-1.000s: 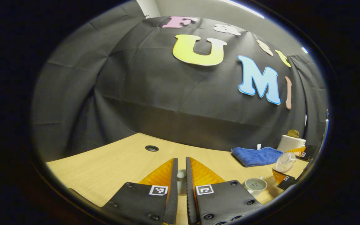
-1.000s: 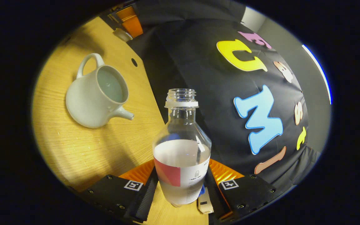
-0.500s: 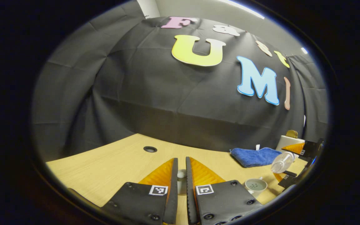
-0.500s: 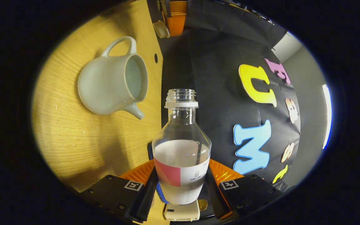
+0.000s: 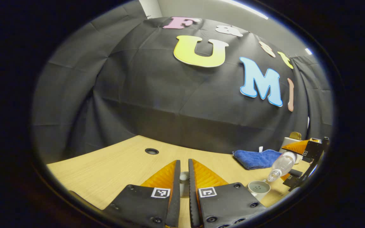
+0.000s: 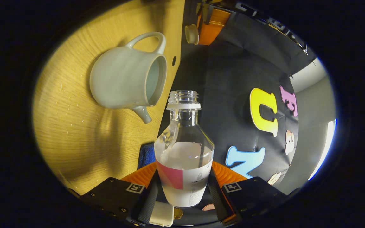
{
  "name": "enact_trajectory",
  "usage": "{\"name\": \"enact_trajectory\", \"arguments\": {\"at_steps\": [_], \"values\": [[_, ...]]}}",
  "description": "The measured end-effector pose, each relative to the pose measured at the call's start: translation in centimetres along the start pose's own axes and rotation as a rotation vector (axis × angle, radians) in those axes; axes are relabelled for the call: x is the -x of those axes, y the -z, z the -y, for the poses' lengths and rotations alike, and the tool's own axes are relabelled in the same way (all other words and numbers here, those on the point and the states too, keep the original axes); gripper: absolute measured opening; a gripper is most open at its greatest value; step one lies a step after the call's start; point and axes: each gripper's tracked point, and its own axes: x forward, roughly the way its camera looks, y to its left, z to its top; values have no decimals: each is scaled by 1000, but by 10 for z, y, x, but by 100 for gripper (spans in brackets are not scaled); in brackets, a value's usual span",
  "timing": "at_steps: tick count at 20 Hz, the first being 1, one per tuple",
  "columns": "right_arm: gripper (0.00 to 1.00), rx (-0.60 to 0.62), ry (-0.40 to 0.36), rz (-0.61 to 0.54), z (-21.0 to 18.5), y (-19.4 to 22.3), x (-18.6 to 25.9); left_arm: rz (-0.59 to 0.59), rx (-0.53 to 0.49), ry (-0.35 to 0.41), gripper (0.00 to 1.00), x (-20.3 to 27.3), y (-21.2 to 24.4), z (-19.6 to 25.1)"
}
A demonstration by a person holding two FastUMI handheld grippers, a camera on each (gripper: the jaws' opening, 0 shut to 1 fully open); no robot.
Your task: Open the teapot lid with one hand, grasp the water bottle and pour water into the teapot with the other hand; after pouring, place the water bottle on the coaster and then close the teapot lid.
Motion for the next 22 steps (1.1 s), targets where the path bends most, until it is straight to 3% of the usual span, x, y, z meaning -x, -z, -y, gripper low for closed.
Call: {"name": "enact_trajectory", "arguments": {"at_steps": [4,5,9,10,11,12,14,22], "values": [[75,72,4,14,6,0,-1,8,8,2,18,-1,-3,-1],[75,89,12,18,6,0,-2,8,9,3,22,0,-3,0],[75,156,26,35,11,0,-3,6,7,3,18,-1,-1,0],[75,171,31,39,13,0,-4,8,9,4,22,-1,-3,0],[75,188,38,44,19,-1,-3,9,10,4,18,-1,-2,0],[75,205,44,49,22,-3,-4,9,11,4,22,-1,-3,0],[72,228,51,59,25,-4,-4,8,9,4,22,-1,-2,0],[75,366,95,98,48,-15,-5,10,16,6,22,0,-3,0]]}}
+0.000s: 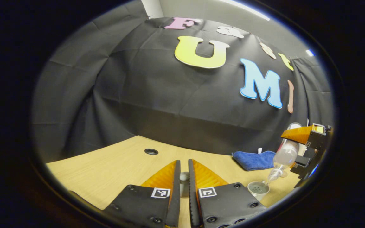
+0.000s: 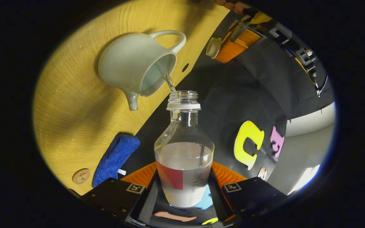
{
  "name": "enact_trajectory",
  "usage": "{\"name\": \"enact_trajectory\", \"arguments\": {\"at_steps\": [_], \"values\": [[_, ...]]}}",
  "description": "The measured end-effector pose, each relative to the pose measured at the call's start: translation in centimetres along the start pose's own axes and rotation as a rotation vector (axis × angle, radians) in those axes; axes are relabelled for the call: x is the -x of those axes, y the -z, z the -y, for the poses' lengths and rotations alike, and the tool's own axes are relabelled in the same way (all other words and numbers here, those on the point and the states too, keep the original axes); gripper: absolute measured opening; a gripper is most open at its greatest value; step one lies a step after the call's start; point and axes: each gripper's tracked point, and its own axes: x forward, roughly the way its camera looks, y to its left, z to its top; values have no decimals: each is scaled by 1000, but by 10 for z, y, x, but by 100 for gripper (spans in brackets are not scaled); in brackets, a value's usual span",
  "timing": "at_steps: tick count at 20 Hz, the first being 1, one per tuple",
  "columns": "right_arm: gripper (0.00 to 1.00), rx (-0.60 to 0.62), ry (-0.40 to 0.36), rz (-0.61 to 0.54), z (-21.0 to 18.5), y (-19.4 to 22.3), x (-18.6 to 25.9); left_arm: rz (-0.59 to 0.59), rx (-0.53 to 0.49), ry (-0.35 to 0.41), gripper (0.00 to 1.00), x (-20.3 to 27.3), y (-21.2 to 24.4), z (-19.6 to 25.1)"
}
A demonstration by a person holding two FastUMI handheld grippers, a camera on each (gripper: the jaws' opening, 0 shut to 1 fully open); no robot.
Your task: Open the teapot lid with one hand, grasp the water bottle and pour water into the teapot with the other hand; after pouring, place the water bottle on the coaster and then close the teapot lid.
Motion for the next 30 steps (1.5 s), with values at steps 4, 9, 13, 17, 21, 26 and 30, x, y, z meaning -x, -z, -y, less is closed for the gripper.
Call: {"name": "enact_trajectory", "arguments": {"at_steps": [4,9,13,17,21,26,30], "values": [[75,55,11,17,8,-4,0,1,3,1,18,1,0,-2],[75,117,15,42,11,-10,-2,3,11,2,22,0,0,-2],[75,131,20,48,11,-12,-3,3,15,2,22,0,-1,-2],[75,112,9,42,6,-13,-3,-3,9,3,22,0,0,-2],[75,-108,-60,2,-21,-6,-1,12,29,-2,22,0,-2,-2],[75,-409,-131,-44,-59,-6,5,33,45,-6,19,3,-7,-3],[75,-676,-157,-84,-70,3,9,57,73,-10,22,4,-15,-1]]}}
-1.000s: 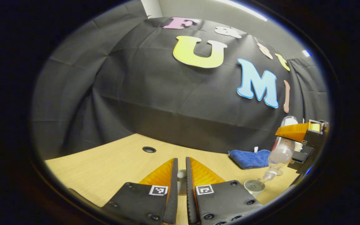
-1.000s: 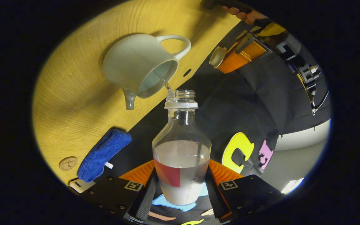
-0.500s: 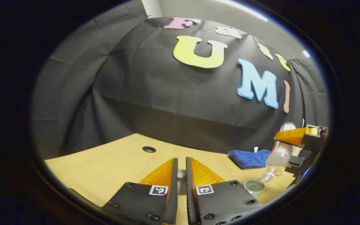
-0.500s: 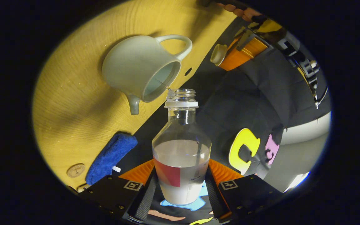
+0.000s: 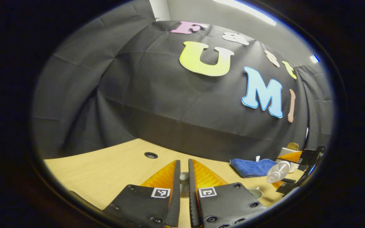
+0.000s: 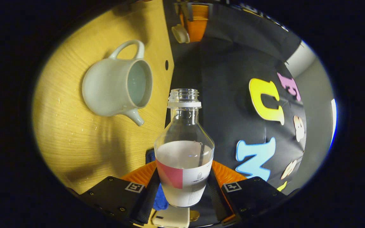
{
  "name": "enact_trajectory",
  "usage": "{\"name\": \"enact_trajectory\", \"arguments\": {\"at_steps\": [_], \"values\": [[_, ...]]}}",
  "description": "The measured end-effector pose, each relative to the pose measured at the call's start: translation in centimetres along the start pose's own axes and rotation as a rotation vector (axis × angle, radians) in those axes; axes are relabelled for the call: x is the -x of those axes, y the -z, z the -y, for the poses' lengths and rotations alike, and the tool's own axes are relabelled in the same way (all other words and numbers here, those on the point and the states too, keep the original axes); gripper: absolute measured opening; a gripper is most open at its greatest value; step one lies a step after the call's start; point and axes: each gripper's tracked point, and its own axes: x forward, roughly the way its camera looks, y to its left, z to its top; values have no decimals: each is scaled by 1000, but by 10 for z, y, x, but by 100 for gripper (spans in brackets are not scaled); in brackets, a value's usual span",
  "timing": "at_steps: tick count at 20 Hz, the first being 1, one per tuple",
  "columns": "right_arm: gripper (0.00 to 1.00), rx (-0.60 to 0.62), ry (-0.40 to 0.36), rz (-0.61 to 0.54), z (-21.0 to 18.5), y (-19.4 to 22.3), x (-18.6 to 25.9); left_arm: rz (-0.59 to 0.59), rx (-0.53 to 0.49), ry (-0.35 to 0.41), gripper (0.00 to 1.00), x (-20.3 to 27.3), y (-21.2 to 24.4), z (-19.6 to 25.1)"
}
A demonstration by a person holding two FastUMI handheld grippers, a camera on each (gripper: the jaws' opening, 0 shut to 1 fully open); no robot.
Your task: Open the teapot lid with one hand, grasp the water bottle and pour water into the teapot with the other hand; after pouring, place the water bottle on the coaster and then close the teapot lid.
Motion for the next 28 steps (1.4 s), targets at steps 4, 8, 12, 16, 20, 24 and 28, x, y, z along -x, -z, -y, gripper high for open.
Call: {"name": "enact_trajectory", "arguments": {"at_steps": [4,8,12,16,20,24,28], "values": [[76,-268,-31,-49,3,24,-1,-8,-1,27,22,2,3,20],[76,-561,-73,-93,2,51,3,-18,-51,37,22,0,9,28],[76,-816,-78,-151,5,92,8,-38,-85,46,22,-2,17,34],[76,-1106,-77,-204,3,136,5,-37,-104,45,22,-3,18,35],[76,-1334,-32,-225,0,166,-7,-41,-119,36,22,-4,20,33],[76,-1406,2,-228,-9,180,-15,-44,-127,36,22,-5,22,33],[76,-1480,22,-214,-14,184,-26,-48,-140,40,22,-6,23,35]]}}
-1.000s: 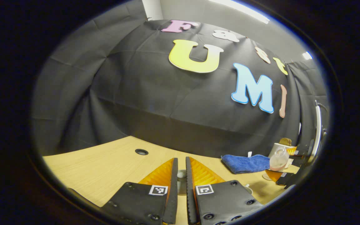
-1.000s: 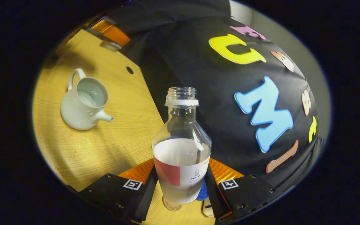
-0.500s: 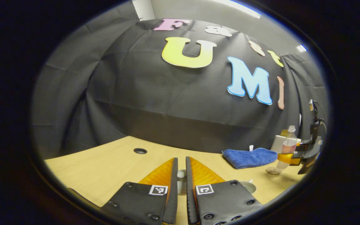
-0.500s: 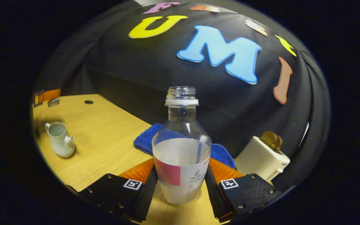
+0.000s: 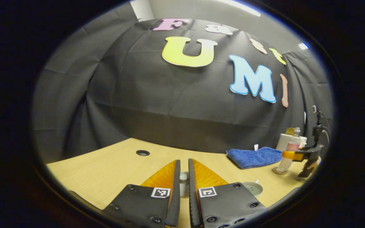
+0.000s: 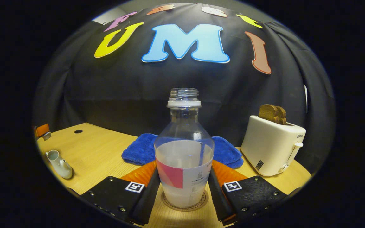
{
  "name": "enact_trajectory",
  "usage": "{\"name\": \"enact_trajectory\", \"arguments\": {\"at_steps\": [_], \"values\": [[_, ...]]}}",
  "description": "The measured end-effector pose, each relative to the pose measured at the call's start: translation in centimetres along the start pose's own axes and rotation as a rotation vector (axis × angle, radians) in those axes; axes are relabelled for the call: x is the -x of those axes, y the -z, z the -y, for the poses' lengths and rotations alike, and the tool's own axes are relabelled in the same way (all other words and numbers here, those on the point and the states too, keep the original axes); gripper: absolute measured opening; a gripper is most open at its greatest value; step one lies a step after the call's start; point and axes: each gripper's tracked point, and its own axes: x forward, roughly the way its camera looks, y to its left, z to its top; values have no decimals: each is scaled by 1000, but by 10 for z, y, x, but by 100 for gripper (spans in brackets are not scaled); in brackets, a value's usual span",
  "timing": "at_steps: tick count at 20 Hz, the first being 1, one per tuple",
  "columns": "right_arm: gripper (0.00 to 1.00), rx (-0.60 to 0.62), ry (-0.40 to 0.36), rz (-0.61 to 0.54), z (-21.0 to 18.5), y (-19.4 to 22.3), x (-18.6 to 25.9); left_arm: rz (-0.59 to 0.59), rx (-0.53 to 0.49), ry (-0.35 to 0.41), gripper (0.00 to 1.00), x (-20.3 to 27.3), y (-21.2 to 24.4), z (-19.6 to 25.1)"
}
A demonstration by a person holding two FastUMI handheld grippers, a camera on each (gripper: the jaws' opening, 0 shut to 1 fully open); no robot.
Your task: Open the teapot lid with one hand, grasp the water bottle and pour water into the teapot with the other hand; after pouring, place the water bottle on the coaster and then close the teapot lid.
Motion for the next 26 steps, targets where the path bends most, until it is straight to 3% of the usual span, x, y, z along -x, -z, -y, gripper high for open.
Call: {"name": "enact_trajectory", "arguments": {"at_steps": [5,9,11,12,14,18,19,20,21,26], "values": [[76,-11,6,6,3,2,-5,0,-9,0,19,0,-1,0],[78,-10,-7,2,0,3,-4,-3,-16,-1,22,0,0,1],[87,-17,-8,-8,-3,6,-3,-2,-16,0,22,0,-1,1],[90,-17,-3,-10,-1,7,-4,-1,-14,1,19,0,-2,1],[92,-17,13,-7,1,6,-3,0,-15,-1,22,-1,-1,0],[93,-41,37,20,7,1,11,12,-8,7,22,2,-7,4],[93,-42,35,21,7,1,14,17,-9,9,18,3,-8,5],[94,-41,36,20,7,0,18,19,-10,13,22,3,-9,6],[93,-38,38,21,8,0,23,22,-11,16,19,4,-10,8],[93,-75,22,46,6,-5,55,35,-5,66,22,8,-17,28]]}}
